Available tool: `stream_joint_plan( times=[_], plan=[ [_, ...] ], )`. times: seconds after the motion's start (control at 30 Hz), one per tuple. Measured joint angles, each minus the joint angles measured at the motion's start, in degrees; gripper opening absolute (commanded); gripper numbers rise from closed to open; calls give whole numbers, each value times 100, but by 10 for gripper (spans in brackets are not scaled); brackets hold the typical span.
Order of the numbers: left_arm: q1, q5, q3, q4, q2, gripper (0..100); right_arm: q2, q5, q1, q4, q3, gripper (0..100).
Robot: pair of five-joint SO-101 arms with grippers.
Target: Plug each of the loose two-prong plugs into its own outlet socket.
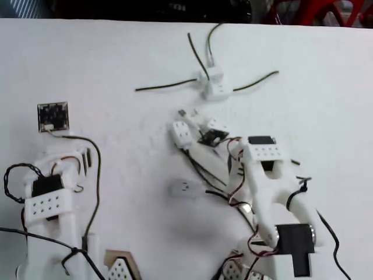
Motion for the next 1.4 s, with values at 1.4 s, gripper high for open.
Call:
stream_joint_plan(
  times=[1.4],
  plan=[
    [114,0,264,-457,0,181,-6233,-3446,-1600,-1451,1222,17]
  ],
)
